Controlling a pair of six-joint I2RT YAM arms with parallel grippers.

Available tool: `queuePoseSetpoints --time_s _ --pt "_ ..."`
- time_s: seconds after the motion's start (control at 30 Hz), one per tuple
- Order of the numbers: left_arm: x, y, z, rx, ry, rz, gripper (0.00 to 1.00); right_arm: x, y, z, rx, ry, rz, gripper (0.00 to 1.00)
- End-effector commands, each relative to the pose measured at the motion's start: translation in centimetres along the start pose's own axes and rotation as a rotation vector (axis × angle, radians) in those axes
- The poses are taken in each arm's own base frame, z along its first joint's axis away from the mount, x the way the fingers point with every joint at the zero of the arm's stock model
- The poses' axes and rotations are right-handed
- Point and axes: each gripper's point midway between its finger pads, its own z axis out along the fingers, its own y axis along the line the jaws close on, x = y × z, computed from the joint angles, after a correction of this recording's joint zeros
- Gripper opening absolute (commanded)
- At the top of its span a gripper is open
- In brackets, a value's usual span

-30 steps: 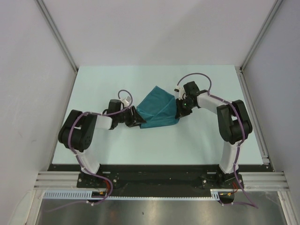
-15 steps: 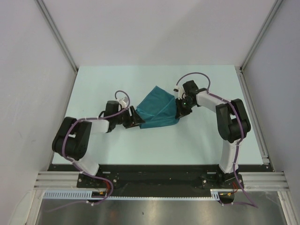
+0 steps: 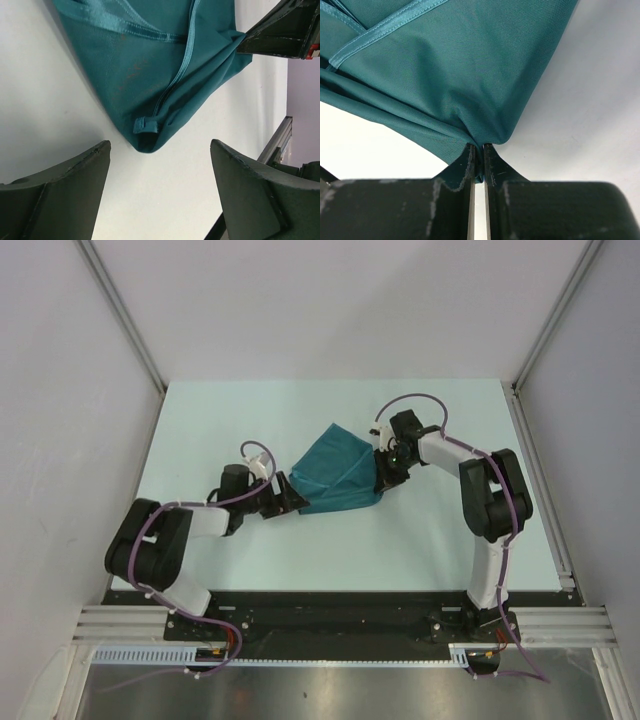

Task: Fold the napkin, place the utensils inside, and roll it up
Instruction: Roll the napkin with the utensil

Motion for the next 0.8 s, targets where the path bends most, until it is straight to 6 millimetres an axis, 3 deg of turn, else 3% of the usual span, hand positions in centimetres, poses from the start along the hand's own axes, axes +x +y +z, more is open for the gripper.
queuePoseSetpoints --time_s 0.0,0.23,0.4,0.6,0.77 --pt "-0.9 0.7 0.8 -0.008 -0.045 0.040 0.86 2.4 -1.1 0.7 0.026 0.106 -0.003 0.00" --pt "-0.5 0.8 2.3 -0.042 -0.025 0.105 0.86 2.7 -0.8 0.8 0.010 0.130 -0.003 0.00" --pt "0.4 1.6 2.8 -0.085 0.001 0.111 0.80 2.9 -0.7 0.9 0.003 0.141 0.002 0.00" --pt "1.5 3.3 2.7 -0.190 0.028 0.118 0.75 2.8 -0.6 0.9 -0.007 0.144 0.002 0.00" --pt "1.6 4.2 1.6 -0.292 0.021 0.127 0.79 2.9 -0.5 1.0 -0.011 0.148 0.003 0.00"
